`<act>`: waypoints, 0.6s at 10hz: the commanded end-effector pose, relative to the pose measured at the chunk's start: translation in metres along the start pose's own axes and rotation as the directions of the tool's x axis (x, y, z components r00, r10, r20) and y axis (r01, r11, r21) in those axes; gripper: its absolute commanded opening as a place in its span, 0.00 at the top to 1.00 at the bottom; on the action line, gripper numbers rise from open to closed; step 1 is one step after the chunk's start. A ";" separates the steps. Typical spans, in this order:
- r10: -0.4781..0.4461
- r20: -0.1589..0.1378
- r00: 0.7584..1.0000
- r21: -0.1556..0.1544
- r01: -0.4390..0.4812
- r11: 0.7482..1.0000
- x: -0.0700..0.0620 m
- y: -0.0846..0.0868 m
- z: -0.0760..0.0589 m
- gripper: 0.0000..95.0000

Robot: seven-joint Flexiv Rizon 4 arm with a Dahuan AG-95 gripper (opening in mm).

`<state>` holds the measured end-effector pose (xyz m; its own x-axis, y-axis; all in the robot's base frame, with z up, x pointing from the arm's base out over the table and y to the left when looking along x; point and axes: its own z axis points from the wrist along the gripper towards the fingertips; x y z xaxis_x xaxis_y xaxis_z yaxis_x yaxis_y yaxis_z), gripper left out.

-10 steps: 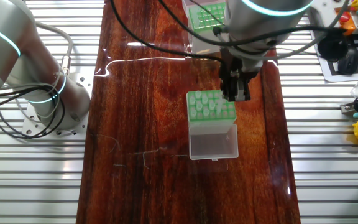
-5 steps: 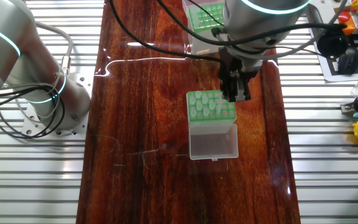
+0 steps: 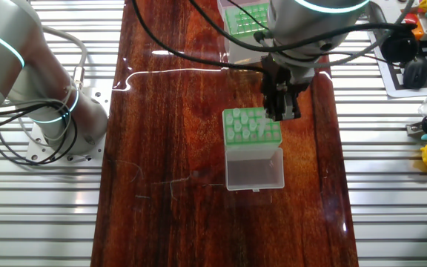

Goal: Transfer all large pipette tips from one holder to another

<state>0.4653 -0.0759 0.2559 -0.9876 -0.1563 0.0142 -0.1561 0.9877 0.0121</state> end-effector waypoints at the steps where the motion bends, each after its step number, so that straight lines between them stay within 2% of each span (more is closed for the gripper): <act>1: -0.005 -0.003 1.000 -0.001 0.005 1.000 0.008 0.011 -0.030 1.00; 3: -0.006 -0.002 1.000 0.000 0.006 1.000 0.016 0.020 -0.053 1.00; 4: -0.008 0.000 1.000 0.000 0.008 1.000 0.018 0.024 -0.059 1.00; 6: -0.005 0.015 1.000 -0.003 0.005 1.000 0.018 0.024 -0.059 1.00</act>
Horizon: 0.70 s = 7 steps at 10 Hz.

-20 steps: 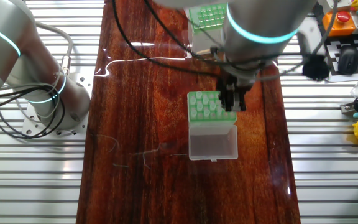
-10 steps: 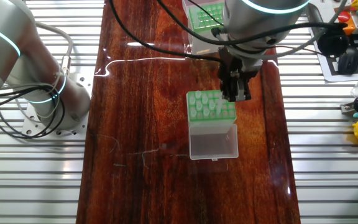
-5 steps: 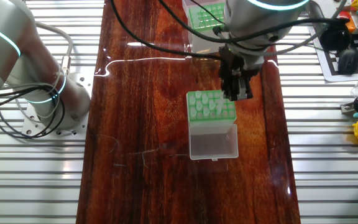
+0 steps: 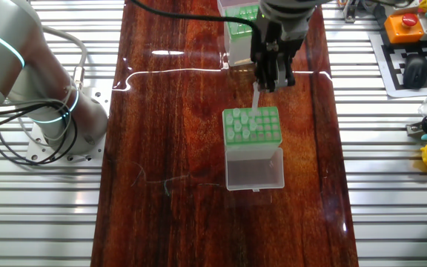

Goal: Transfer all large pipette tips from one holder to another

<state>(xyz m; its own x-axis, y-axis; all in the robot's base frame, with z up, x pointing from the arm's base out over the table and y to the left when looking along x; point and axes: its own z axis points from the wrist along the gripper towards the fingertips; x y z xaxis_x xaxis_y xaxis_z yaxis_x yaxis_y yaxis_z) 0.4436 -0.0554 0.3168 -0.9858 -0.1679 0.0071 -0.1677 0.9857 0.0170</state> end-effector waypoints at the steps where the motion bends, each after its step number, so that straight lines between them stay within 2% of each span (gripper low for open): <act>1: 0.027 0.017 1.000 0.008 -0.027 1.000 -0.001 -0.001 0.001 1.00; 3: 0.010 0.019 1.000 0.020 -0.011 1.000 -0.001 -0.001 0.001 1.00; 5: -0.085 0.012 0.996 0.003 0.085 0.996 -0.001 -0.001 0.001 1.00; 7: -0.119 0.011 0.993 -0.006 0.119 0.993 -0.001 -0.001 0.001 1.00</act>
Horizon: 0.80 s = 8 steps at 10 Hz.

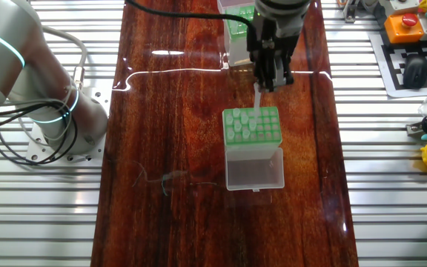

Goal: Transfer all large pipette tips from one holder to another

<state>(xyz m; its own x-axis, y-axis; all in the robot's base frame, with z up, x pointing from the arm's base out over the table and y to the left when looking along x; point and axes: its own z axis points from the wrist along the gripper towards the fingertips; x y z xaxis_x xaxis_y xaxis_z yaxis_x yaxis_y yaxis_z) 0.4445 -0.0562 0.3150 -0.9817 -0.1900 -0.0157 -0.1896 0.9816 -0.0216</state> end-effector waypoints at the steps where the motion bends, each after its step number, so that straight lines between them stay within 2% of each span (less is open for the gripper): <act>1: -0.096 -0.010 0.995 -0.044 0.095 0.994 0.000 0.000 0.000 1.00; 4: -0.083 -0.014 0.996 -0.049 0.082 0.995 -0.002 0.004 0.000 1.00; 6: -0.053 -0.017 0.998 -0.046 0.052 0.998 -0.013 0.028 0.003 1.00; 8: -0.006 -0.015 1.000 -0.044 0.005 0.999 -0.024 0.061 0.007 1.00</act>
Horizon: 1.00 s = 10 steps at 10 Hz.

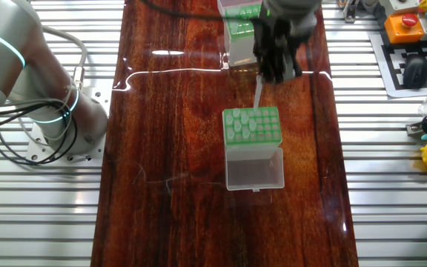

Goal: Transfer all large pipette tips from one holder to another

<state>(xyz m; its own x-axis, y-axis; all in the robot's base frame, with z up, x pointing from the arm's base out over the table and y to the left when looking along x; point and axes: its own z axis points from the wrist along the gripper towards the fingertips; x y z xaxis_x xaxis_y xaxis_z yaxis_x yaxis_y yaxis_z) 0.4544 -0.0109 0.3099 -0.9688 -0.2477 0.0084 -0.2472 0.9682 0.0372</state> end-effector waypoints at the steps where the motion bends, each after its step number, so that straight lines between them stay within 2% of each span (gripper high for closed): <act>1: 0.104 0.012 0.994 0.023 -0.104 0.994 -0.014 0.051 0.006 1.00; 2: 0.129 0.013 0.992 0.027 -0.129 0.991 -0.015 0.060 0.006 1.00; 3: 0.109 0.011 0.994 0.024 -0.109 0.994 -0.013 0.045 0.003 1.00; 6: -0.044 0.004 0.999 0.016 0.044 0.999 -0.013 0.045 0.003 1.00; 7: -0.099 0.011 0.995 0.002 0.099 0.995 -0.013 0.045 0.003 1.00; 9: -0.090 0.007 0.996 -0.006 0.090 0.996 -0.013 0.045 0.003 1.00; 10: -0.049 0.000 0.999 -0.005 0.049 0.999 -0.019 0.071 -0.004 1.00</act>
<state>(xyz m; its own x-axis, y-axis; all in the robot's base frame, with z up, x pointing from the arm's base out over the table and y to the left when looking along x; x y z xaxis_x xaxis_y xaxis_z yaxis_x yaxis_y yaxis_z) 0.4550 0.0448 0.3103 -0.9677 -0.2523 -0.0007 -0.2522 0.9674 0.0234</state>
